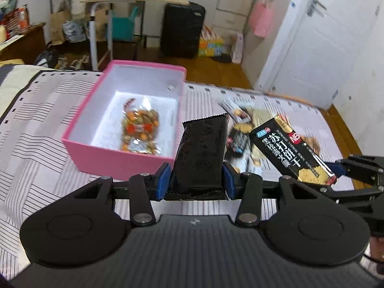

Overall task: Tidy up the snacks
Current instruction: 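Carry the black bar and NB pack over the pink box with both tools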

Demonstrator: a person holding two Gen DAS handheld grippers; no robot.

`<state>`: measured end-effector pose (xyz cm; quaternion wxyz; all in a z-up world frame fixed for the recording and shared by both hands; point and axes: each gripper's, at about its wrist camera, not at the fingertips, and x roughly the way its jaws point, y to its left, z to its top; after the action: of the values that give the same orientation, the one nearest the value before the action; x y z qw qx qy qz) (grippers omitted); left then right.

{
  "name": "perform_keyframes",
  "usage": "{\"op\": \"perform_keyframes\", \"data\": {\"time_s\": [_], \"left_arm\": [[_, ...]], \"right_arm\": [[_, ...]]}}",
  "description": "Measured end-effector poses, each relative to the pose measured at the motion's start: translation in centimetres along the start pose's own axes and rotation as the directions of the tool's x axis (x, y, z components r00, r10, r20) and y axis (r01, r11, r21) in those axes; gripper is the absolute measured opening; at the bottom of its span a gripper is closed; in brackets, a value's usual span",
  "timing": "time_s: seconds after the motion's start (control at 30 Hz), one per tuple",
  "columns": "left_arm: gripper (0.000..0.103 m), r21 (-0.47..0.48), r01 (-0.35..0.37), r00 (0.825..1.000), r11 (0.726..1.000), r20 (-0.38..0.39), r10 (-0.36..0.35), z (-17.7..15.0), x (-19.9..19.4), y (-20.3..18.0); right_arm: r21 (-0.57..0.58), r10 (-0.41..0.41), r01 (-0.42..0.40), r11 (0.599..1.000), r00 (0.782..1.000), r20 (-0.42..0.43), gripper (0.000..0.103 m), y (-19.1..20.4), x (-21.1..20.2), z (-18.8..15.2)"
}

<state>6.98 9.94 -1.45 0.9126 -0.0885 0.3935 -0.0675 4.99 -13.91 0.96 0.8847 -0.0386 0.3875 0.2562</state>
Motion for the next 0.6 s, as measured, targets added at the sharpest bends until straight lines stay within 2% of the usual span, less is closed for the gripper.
{"op": "perform_keyframes", "data": {"time_s": [0.23, 0.47, 0.6], "left_arm": [[0.045, -0.108, -0.058, 0.997, 0.992, 0.040, 0.062, 2.2, 0.6, 4.4], [0.045, -0.172, -0.147, 0.988, 0.974, 0.017, 0.152, 4.8, 5.2, 8.8], [0.045, -0.156, -0.188, 0.982, 0.970, -0.008, 0.189, 5.9, 8.0, 10.8]], "right_arm": [[-0.045, 0.026, -0.024, 0.999, 0.999, 0.042, 0.054, 2.5, 4.3, 4.0], [-0.092, 0.043, -0.041, 0.995, 0.999, 0.018, 0.054, 4.7, 11.5, 7.0], [-0.095, 0.046, -0.047, 0.994, 0.999, -0.014, 0.053, 5.5, 15.3, 8.0]]}}
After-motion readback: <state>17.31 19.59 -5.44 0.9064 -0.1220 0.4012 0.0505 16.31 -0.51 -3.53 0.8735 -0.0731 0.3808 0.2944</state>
